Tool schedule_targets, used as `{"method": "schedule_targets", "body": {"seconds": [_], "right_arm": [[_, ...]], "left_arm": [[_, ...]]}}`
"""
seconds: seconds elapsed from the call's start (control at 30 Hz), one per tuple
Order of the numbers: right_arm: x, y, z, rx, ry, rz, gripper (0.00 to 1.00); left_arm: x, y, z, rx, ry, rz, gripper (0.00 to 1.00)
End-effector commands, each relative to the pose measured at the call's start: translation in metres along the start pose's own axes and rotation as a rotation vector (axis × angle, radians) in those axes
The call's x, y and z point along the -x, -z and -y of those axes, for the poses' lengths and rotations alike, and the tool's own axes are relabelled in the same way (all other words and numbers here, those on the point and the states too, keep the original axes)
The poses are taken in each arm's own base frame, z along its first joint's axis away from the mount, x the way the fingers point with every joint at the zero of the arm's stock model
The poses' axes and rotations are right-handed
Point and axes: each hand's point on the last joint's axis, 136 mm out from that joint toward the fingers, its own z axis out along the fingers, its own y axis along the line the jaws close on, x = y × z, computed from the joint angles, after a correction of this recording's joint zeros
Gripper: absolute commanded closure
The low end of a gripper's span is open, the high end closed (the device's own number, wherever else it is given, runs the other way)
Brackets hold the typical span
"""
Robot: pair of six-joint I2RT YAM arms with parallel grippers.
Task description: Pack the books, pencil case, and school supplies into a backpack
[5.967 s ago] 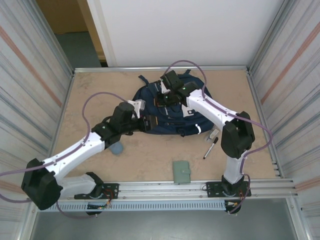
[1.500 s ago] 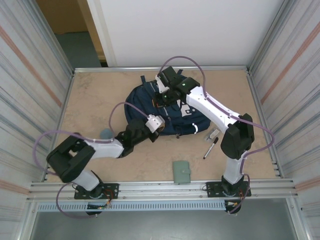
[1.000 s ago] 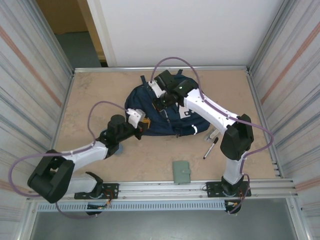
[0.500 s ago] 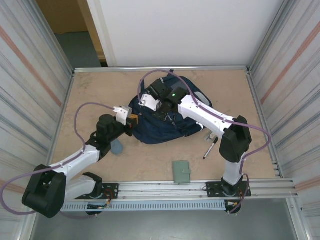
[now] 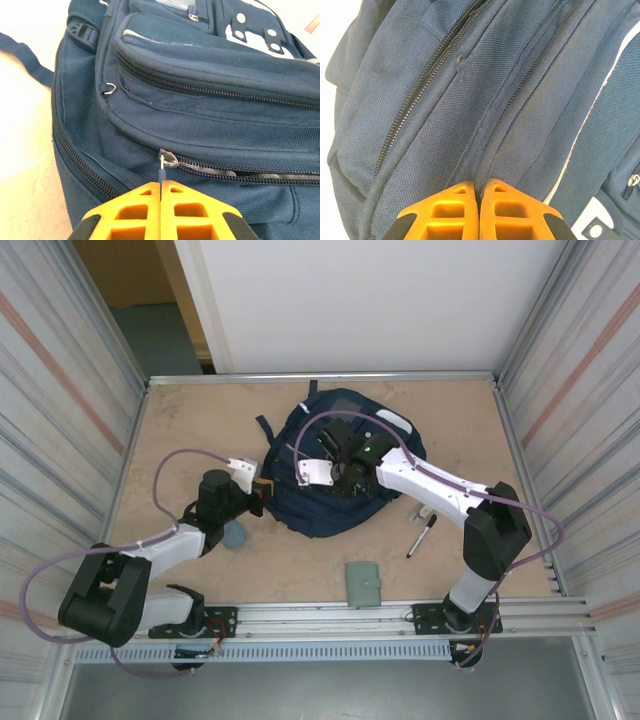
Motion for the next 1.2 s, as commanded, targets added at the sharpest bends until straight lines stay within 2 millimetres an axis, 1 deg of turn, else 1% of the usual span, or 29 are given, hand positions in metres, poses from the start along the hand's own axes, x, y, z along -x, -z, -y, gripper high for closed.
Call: {"method": "schedule_targets", "body": {"seconds": [0.0, 0.17, 0.2, 0.27, 0.33, 0.37, 0.43, 0.5, 0.53, 0.57, 0.63, 0.67, 0.7, 0.8, 0.83, 0.9, 0.97, 1.0, 1.1, 1.17], "right_arm": [[-0.011, 0.006, 0.000, 0.007, 0.088, 0.016, 1.00], [-0.018, 0.004, -0.005, -0.049, 0.288, 0.098, 1.00], [-0.017, 0.005, -0.006, -0.053, 0.315, 0.119, 1.00], [-0.010, 0.011, -0.007, -0.044, 0.329, 0.180, 1.00], [-0.005, 0.015, -0.012, -0.021, 0.352, 0.219, 1.00], [-0.006, 0.015, -0.016, -0.011, 0.381, 0.224, 1.00], [-0.008, 0.009, -0.025, 0.006, 0.412, 0.222, 1.00], [-0.009, 0.005, -0.036, 0.051, 0.406, 0.216, 1.00], [-0.011, 0.004, -0.041, 0.074, 0.401, 0.207, 1.00], [-0.012, 0.003, -0.044, 0.083, 0.391, 0.197, 1.00], [-0.014, 0.005, -0.044, 0.074, 0.376, 0.191, 1.00], [-0.014, 0.006, -0.043, 0.060, 0.372, 0.194, 1.00], [-0.014, 0.010, -0.040, 0.038, 0.366, 0.201, 1.00], [-0.009, 0.026, -0.034, -0.003, 0.360, 0.249, 1.00], [-0.007, 0.032, -0.031, -0.014, 0.354, 0.264, 1.00], [-0.005, 0.040, -0.028, -0.032, 0.343, 0.288, 1.00], [-0.005, 0.044, -0.024, -0.043, 0.332, 0.295, 1.00], [-0.005, 0.045, -0.023, -0.042, 0.328, 0.298, 1.00], [-0.001, 0.049, -0.021, -0.044, 0.325, 0.325, 1.00], [0.002, 0.054, -0.016, -0.054, 0.318, 0.352, 1.00]], "left_arm": [[0.020, -0.004, -0.011, 0.008, 0.023, 0.050, 1.00], [0.023, -0.001, -0.033, 0.085, 0.056, 0.059, 1.00], [0.023, 0.000, -0.038, 0.109, 0.055, 0.053, 1.00], [0.025, 0.004, -0.046, 0.163, 0.047, 0.049, 1.00], [0.026, 0.007, -0.049, 0.182, 0.031, 0.064, 1.00], [0.027, 0.007, -0.049, 0.183, 0.022, 0.071, 1.00], [0.027, 0.006, -0.047, 0.170, 0.011, 0.066, 1.00], [0.027, 0.006, -0.038, 0.119, 0.007, 0.063, 1.00], [0.028, 0.006, -0.026, 0.053, -0.009, 0.064, 1.00], [0.028, 0.006, -0.013, -0.019, -0.027, 0.062, 0.96], [0.027, 0.010, 0.006, -0.122, -0.033, 0.046, 0.71], [0.025, 0.012, 0.011, -0.149, -0.020, 0.029, 0.63], [0.024, 0.014, 0.013, -0.158, 0.007, 0.008, 0.60], [0.018, 0.021, 0.008, -0.102, 0.189, -0.056, 0.57], [0.015, 0.024, 0.011, -0.110, 0.250, -0.074, 0.57], [0.011, 0.027, 0.025, -0.158, 0.326, -0.098, 0.57], [0.009, 0.032, 0.038, -0.174, 0.376, -0.116, 0.56], [0.008, 0.034, 0.044, -0.168, 0.392, -0.124, 0.56], [0.010, 0.037, 0.063, -0.162, 0.347, -0.133, 0.53], [0.008, 0.037, 0.070, -0.167, 0.320, -0.170, 0.53]]}}
